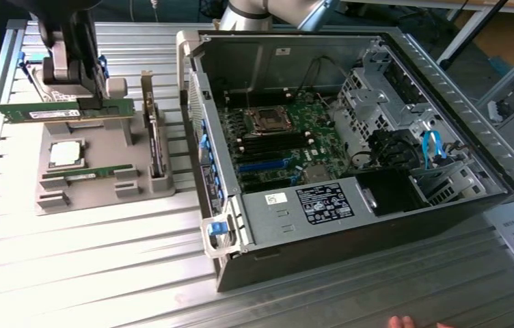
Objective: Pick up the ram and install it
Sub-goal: 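Pick up the ram and move it above insertion slot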
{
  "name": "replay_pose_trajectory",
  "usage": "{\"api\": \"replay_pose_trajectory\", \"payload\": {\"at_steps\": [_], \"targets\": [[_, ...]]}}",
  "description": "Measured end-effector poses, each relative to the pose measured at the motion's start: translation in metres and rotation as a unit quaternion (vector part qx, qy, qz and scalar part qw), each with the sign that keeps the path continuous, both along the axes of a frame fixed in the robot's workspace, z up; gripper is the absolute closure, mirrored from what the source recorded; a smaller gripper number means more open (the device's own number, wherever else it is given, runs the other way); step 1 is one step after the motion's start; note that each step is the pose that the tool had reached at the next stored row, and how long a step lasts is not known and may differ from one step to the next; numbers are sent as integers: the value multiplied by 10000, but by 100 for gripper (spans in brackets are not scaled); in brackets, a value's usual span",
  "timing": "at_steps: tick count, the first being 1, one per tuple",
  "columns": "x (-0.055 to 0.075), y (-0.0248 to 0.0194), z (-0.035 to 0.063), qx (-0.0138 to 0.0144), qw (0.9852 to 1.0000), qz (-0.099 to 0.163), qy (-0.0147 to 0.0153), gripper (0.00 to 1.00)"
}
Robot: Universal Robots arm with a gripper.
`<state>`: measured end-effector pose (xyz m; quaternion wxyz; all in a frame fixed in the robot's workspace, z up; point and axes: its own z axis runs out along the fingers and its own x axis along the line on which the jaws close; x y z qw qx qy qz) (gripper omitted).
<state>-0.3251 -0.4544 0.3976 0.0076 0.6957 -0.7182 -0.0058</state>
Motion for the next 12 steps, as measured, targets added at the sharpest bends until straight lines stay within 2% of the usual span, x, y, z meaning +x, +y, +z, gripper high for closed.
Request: {"api": "replay_pose_trajectory", "payload": {"at_steps": [12], "targets": [[468,-14,25,0,10000,9,5,88]]}}
